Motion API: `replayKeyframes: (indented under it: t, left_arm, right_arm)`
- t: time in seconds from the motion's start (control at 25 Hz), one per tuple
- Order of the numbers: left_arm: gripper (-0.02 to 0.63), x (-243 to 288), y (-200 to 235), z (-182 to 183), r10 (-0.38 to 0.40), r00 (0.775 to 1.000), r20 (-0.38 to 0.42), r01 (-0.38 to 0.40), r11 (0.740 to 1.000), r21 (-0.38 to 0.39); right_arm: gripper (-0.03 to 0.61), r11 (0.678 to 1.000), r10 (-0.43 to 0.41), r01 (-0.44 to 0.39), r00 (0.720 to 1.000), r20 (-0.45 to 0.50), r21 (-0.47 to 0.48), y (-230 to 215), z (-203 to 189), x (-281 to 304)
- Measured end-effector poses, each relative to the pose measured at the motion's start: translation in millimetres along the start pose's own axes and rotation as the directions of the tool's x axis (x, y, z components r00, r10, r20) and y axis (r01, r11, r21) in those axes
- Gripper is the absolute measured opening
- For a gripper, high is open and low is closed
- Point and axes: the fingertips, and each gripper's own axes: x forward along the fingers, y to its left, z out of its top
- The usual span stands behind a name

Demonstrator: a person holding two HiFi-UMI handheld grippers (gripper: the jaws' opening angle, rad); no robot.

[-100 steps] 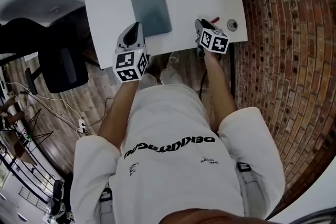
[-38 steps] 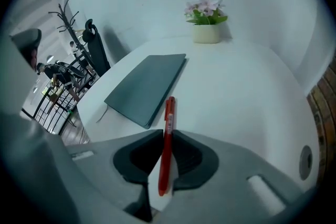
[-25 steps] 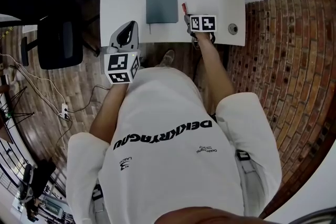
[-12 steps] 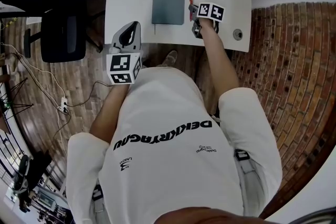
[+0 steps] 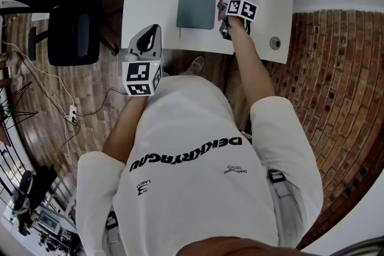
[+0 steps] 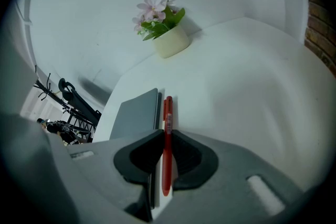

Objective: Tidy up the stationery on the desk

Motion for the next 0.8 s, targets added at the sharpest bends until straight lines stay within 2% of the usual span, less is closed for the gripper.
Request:
replayKeyframes:
  t: [0.56, 0.8]
  left_arm:
    - [-0.003, 4.3, 3.0, 1.4, -0.006, 1.0, -0.001, 0.006, 1.0, -0.005]
    - [-0.003, 1.1, 4.0, 1.1, -0.008, 1.0, 0.003, 0.008, 1.0, -0.008]
  right_arm:
    - [0.054, 0.999, -0.052, 0.052, 0.999, 0.002, -0.014, 0.6, 0.5, 4.4]
    - [0.079, 0.997, -0.067, 0.068, 0.998, 0.01, -0.039, 1.1, 2.7, 0.7]
